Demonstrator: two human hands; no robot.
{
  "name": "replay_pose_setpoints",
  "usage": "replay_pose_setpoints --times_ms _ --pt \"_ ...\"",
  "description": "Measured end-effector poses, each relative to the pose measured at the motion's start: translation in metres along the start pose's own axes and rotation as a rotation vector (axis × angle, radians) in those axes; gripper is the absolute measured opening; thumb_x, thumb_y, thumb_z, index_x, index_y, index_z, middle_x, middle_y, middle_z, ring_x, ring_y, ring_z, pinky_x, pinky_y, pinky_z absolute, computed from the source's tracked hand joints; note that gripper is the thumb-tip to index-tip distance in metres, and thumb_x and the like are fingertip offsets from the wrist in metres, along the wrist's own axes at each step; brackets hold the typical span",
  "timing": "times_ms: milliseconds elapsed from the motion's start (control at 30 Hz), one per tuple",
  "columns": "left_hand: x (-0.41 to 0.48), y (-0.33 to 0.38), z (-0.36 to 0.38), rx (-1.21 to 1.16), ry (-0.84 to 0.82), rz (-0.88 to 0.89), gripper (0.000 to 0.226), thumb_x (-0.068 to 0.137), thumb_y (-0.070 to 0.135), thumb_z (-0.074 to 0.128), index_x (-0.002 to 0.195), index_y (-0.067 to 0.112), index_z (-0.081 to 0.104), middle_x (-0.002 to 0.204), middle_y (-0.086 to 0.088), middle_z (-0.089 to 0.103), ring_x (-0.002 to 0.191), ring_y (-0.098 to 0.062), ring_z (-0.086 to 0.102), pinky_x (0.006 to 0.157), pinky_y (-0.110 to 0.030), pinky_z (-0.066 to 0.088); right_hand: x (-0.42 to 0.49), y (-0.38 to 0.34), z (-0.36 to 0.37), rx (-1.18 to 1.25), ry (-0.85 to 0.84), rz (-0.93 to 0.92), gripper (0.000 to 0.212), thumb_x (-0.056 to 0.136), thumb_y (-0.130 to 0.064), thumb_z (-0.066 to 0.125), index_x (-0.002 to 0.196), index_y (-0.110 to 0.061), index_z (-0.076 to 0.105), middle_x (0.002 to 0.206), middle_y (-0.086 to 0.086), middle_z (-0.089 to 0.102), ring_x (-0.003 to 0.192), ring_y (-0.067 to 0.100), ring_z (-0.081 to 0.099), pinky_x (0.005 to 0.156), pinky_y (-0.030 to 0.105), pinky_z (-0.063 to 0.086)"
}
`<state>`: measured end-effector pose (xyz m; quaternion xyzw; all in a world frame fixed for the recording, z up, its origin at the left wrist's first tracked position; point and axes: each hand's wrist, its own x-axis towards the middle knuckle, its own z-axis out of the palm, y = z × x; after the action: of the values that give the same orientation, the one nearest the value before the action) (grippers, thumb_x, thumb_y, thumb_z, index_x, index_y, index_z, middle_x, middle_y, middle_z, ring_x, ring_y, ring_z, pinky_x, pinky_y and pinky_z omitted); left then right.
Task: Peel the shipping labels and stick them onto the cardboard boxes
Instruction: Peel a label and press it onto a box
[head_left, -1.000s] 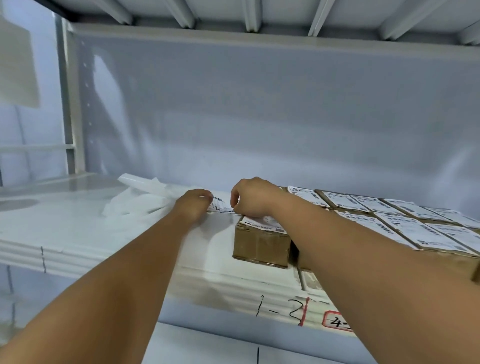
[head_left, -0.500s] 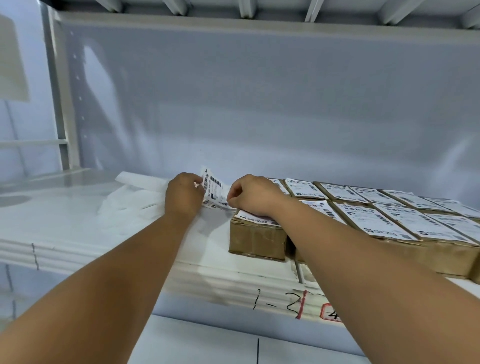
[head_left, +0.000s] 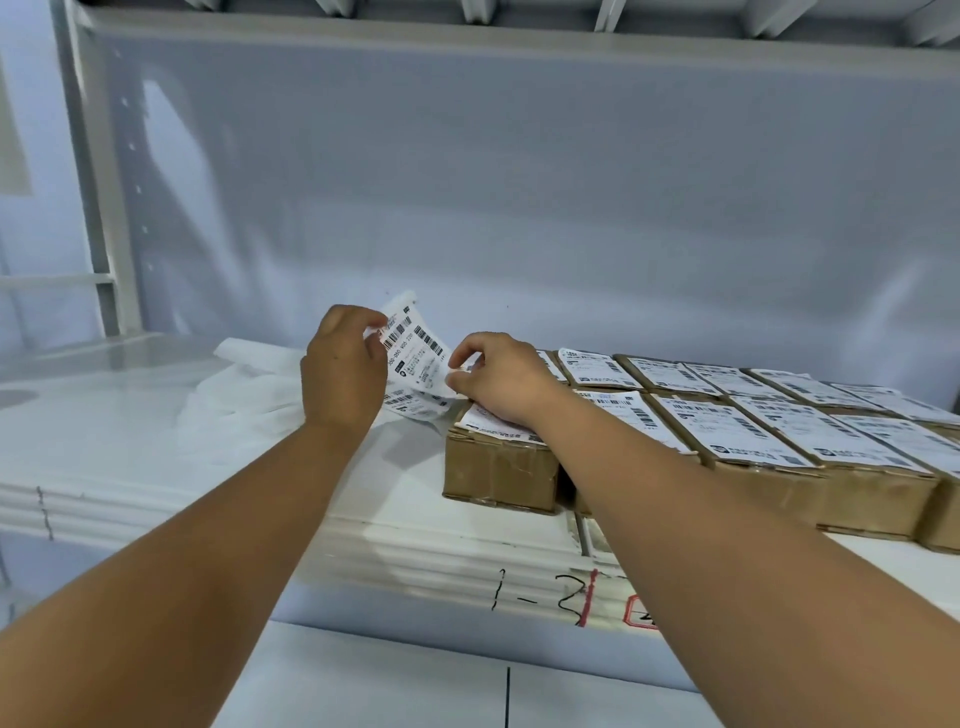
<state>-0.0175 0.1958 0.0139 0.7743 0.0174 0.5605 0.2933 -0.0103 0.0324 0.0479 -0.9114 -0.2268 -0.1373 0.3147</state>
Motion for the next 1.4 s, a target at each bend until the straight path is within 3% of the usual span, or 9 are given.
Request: replay_pose_setpoints --times_ms 167,300,400,667,900,1067,1167,1300,1400 --pt "-0.005 0.007 -0.005 0.093 -0.068 0.443 0.034 0.08 0.014 0.039 0.086 0.008 0.072 0.097 -0.004 0.067 0.062 -0.024 0.065 0.043 -0.029 0.049 -0.005 -0.005 -0.001 0.15 0.007 0.002 0.016 0.094 -0.031 0.056 0.103 -0.019 0.06 0.081 -0.002 0.06 0.068 0.018 0.053 0.057 0.027 0.039" --pt "-0.012 0.02 -0.005 0.131 -0.146 0.668 0.027 0.08 0.015 0.038 0.081 0.006 0.064 0.087 -0.007 0.066 0.049 -0.026 0.059 0.035 -0.023 0.039 -0.005 -0.009 -0.006 0.251 0.077 0.045 0.046 0.099 -0.044 0.039 0.098 -0.01 0.069 0.098 0.005 0.07 0.089 0.023 0.062 0.079 0.031 0.047" --pt "-0.016 0.027 -0.004 0.115 -0.127 0.728 0.018 0.079 0.012 0.039 0.087 0.008 0.054 0.083 -0.005 0.065 0.041 -0.026 0.051 0.034 -0.024 0.034 -0.007 -0.008 -0.011 0.298 0.095 0.096 0.051 0.097 -0.05 0.041 0.094 -0.009 0.071 0.096 0.003 0.073 0.082 0.017 0.062 0.07 0.025 0.043" --pt "-0.022 0.03 -0.003 -0.172 -0.229 0.562 0.014 0.09 0.028 0.033 0.102 0.021 0.036 0.086 -0.011 0.067 0.065 -0.032 0.065 0.048 -0.04 0.052 -0.007 -0.004 -0.013 0.52 0.054 0.104 0.034 0.097 -0.027 0.054 0.065 -0.013 0.055 0.055 0.0 0.047 0.031 0.002 0.037 0.032 0.012 0.026" --pt "-0.018 0.03 -0.008 -0.265 -0.199 0.311 0.025 0.086 0.011 0.041 0.101 0.029 0.032 0.1 -0.007 0.067 0.087 -0.024 0.068 0.071 -0.032 0.053 -0.008 -0.005 -0.013 0.505 0.018 0.14 0.021 0.094 -0.018 0.056 0.075 -0.01 0.059 0.066 0.006 0.056 0.04 0.005 0.05 0.034 0.009 0.027" --pt "-0.015 0.026 -0.005 -0.253 -0.173 0.216 0.027 0.086 0.009 0.064 0.109 0.004 0.049 0.106 -0.008 0.061 0.091 -0.016 0.059 0.076 -0.015 0.04 -0.003 -0.002 -0.011 0.554 0.06 0.162 0.017 0.094 -0.015 0.056 0.08 -0.007 0.062 0.071 0.008 0.061 0.049 0.015 0.057 0.042 0.017 0.036" --pt "-0.01 0.02 -0.004 -0.189 -0.105 0.3 0.032 0.079 0.01 0.072 0.102 -0.003 0.053 0.103 -0.016 0.053 0.089 -0.012 0.048 0.078 -0.019 0.041 -0.001 -0.001 -0.009 0.574 0.059 0.152 0.021 0.094 -0.016 0.057 0.086 0.002 0.065 0.071 0.01 0.063 0.05 0.019 0.059 0.056 0.027 0.044" --pt "-0.011 0.019 -0.002 -0.163 -0.136 0.393 0.031 0.072 0.013 0.078 0.089 -0.002 0.058 0.103 -0.018 0.048 0.086 -0.007 0.043 0.08 -0.012 0.037 -0.003 -0.002 -0.008 0.595 0.04 0.105 0.022 0.094 -0.016 0.059 0.087 0.004 0.065 0.074 0.013 0.061 0.055 0.02 0.057 0.051 0.022 0.046" --pt "-0.013 0.019 0.001 -0.123 -0.143 0.432 0.018 0.076 0.004 0.068 0.09 0.0 0.057 0.105 -0.014 0.046 0.087 -0.017 0.051 0.077 -0.024 0.042 -0.002 -0.001 -0.008 0.602 0.049 0.094 0.02 0.094 -0.017 0.058 0.08 -0.004 0.064 0.074 0.011 0.061 0.056 0.021 0.058 0.048 0.019 0.045"
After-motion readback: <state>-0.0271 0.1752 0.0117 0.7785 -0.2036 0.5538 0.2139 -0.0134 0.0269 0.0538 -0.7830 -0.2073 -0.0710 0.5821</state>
